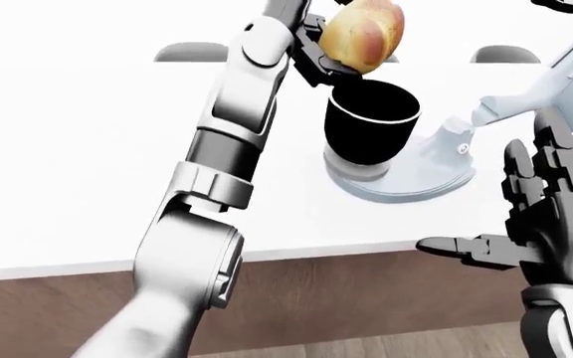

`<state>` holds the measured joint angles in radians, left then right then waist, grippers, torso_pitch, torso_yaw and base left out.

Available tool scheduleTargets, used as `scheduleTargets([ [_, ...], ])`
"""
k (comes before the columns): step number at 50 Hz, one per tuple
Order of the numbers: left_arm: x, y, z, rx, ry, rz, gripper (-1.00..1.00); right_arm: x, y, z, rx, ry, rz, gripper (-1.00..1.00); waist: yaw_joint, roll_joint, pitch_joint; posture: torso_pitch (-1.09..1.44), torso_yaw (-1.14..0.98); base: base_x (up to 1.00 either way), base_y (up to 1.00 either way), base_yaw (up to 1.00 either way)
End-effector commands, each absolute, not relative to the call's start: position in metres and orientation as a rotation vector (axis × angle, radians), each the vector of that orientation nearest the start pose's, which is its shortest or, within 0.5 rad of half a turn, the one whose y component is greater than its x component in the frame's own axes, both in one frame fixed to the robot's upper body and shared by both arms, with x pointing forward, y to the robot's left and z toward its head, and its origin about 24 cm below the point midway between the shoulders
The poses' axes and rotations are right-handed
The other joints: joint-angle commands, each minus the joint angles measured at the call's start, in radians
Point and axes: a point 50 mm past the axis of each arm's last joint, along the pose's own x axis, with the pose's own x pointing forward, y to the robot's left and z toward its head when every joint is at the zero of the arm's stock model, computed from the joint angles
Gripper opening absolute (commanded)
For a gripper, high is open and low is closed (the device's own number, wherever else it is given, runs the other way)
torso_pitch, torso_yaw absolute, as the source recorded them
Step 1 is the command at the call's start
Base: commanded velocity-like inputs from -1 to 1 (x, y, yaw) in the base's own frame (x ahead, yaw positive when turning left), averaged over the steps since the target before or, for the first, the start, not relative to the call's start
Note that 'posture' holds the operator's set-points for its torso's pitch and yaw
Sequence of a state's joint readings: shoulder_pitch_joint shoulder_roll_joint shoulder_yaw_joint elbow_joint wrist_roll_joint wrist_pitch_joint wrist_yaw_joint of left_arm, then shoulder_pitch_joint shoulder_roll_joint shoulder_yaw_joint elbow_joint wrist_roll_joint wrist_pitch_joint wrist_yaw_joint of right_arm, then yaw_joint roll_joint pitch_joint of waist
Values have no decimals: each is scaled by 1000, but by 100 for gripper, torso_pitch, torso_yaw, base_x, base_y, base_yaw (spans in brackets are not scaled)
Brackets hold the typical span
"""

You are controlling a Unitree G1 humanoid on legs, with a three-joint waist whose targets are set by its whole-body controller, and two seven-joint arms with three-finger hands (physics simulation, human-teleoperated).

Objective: Place the bread in the stand mixer bowl.

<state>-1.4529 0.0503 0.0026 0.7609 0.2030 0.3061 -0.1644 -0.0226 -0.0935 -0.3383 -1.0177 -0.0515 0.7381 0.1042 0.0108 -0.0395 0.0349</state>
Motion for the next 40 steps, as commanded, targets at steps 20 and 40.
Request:
scheduleTargets([
  [20,383,7,354,412,-488,-345,-100,178,-213,210,-192,-377,-262,100,2,-11,-25,0,0,0,0,0],
  [40,391,1,355,432,-467,-346,-100,178,-212,212,-178,-389,-257,100,3,-14,-28,0,0,0,0,0],
])
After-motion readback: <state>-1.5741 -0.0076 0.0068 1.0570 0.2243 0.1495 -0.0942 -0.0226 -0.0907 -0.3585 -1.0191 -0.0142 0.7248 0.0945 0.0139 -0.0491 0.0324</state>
